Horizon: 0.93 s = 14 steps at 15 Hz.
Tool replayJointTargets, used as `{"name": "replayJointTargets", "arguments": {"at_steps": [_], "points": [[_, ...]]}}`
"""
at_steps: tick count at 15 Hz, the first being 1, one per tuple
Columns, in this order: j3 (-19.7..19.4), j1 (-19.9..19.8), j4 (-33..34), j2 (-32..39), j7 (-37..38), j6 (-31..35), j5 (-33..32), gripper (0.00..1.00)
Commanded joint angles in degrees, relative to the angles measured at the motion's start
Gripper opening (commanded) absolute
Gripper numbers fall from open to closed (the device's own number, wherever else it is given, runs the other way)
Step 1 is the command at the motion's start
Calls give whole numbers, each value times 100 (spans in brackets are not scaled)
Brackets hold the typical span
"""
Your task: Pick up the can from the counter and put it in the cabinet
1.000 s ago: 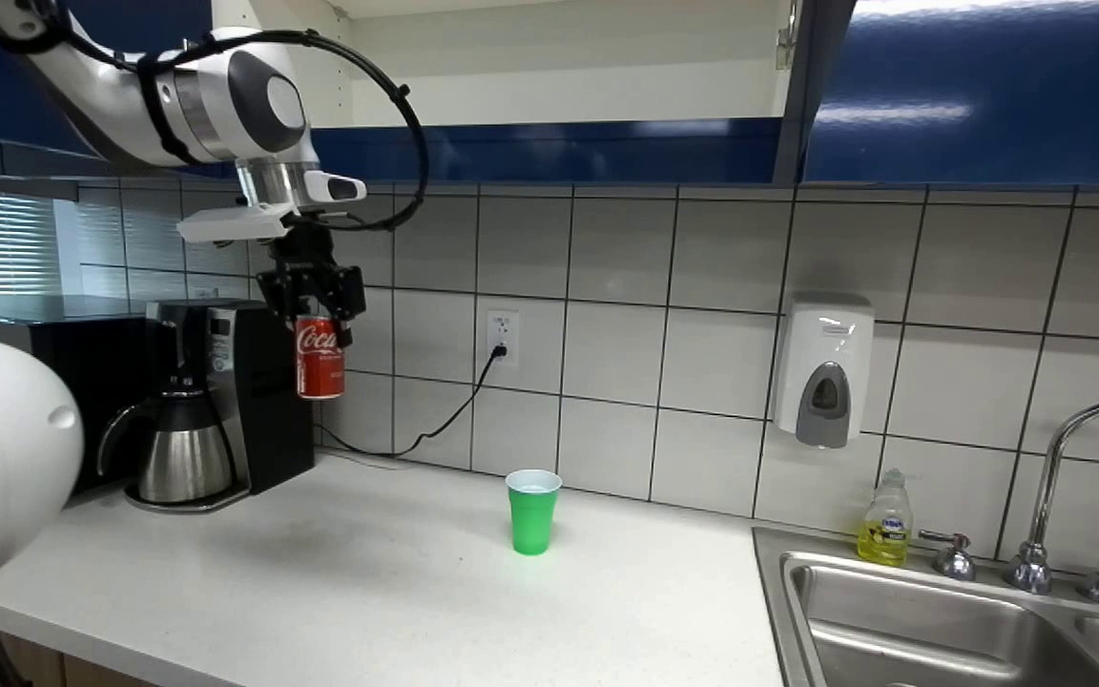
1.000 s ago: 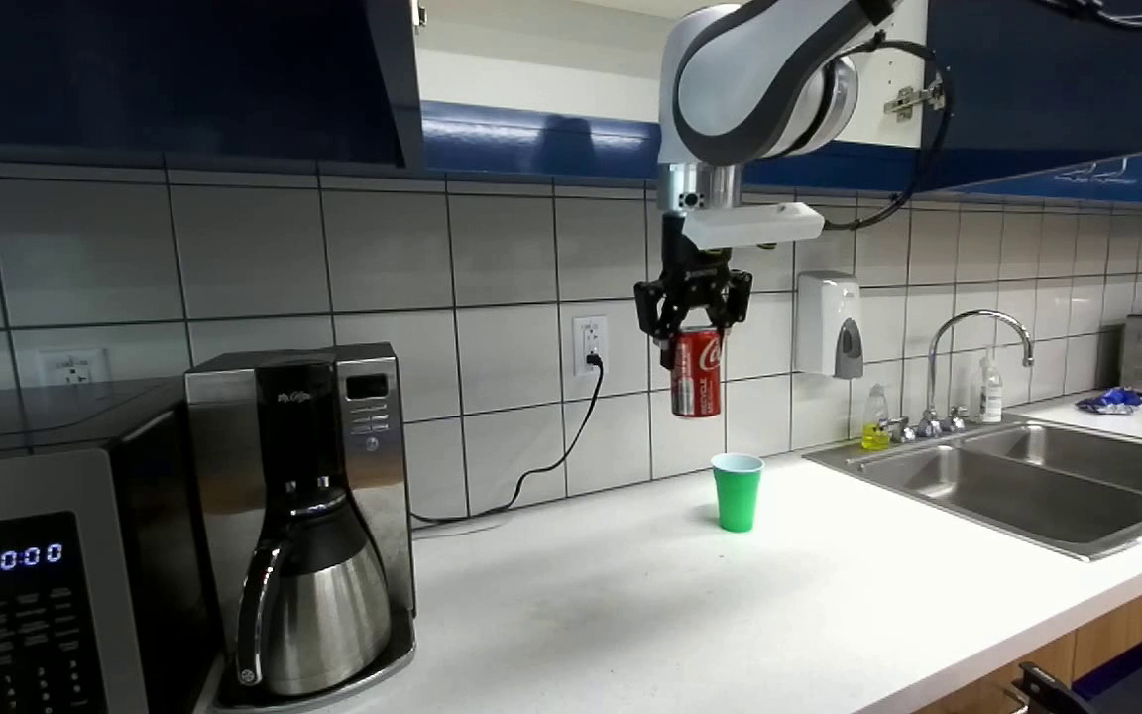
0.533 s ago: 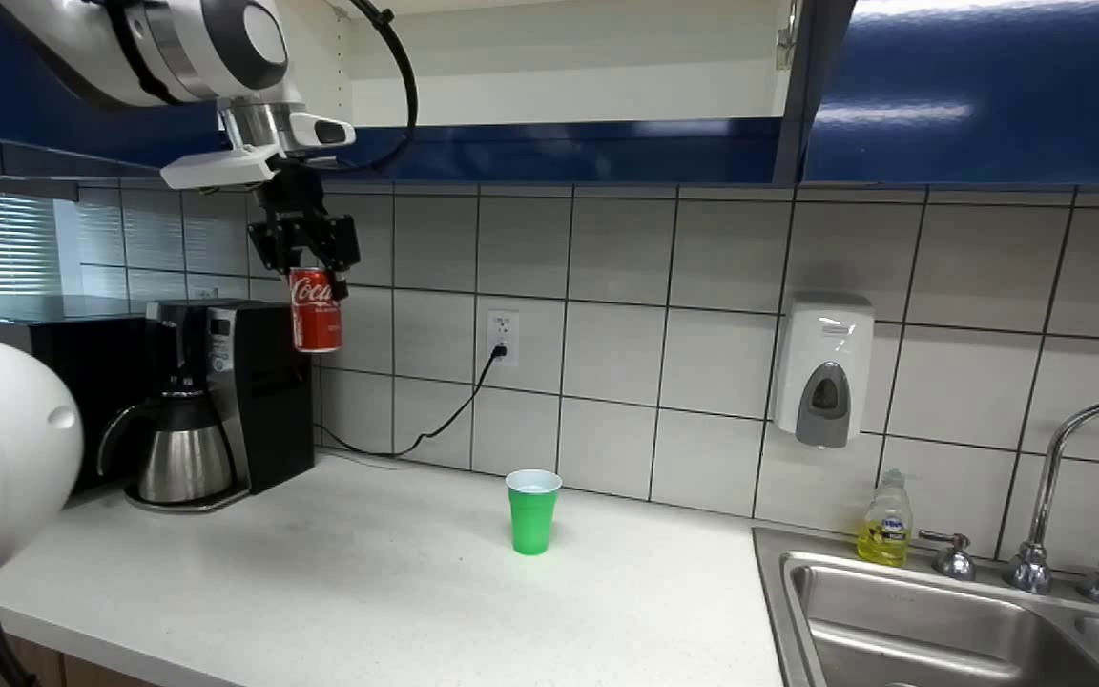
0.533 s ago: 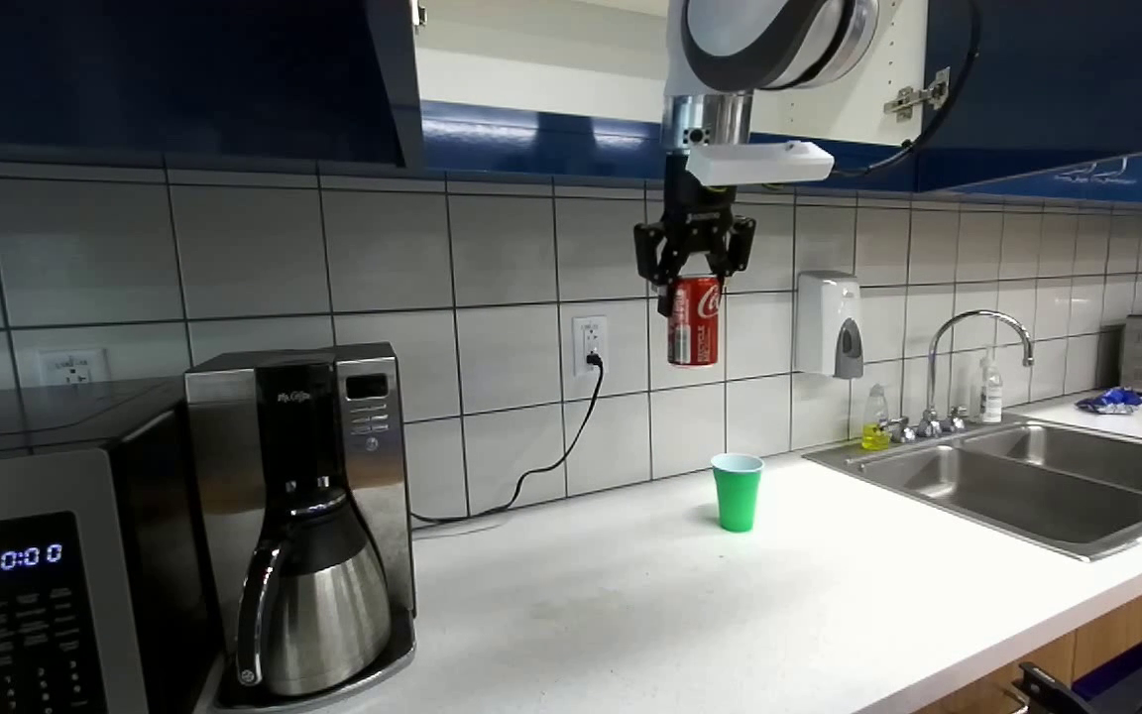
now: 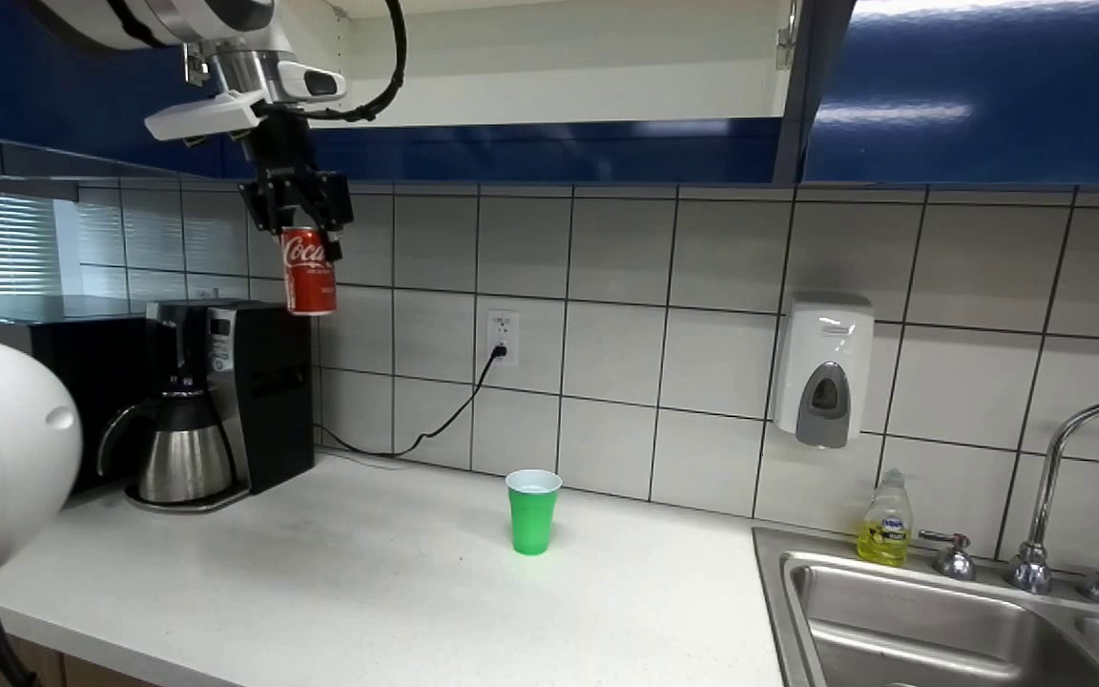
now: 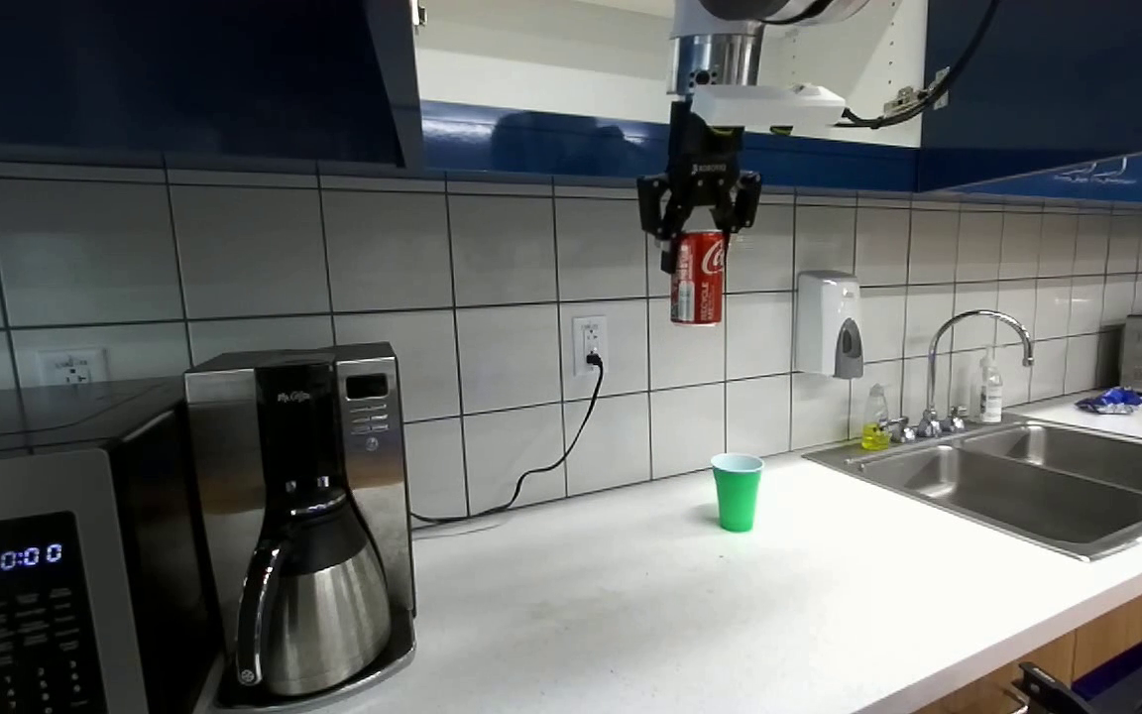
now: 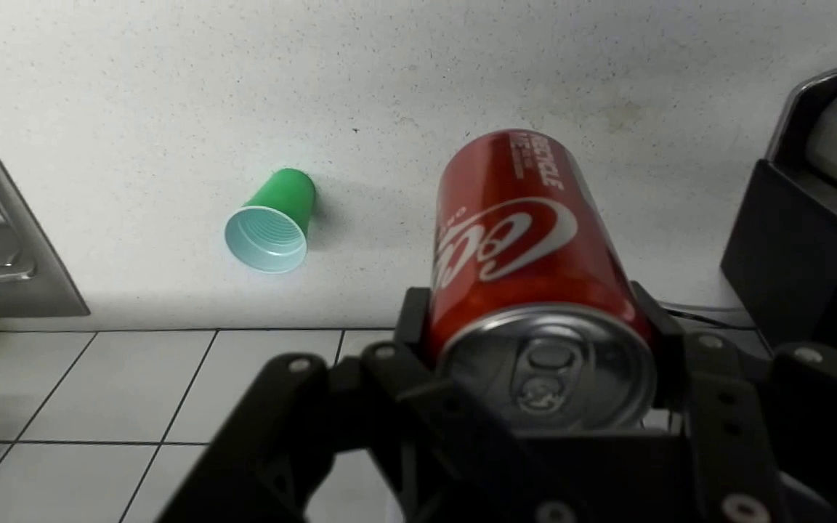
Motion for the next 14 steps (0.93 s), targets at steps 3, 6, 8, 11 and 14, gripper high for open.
{"name": "replayJointTargets", "arguments": {"at_steps": [3, 6, 8, 11, 14], "points": [[200, -196, 443, -205, -200, -648, 195, 39], [241, -199, 640, -291, -188, -774, 177, 39], [259, -207, 768, -325, -183, -813, 171, 39], [279, -232, 966, -339, -171, -835, 153, 39], [280, -253, 1155, -332, -161, -850, 159, 39]]}}
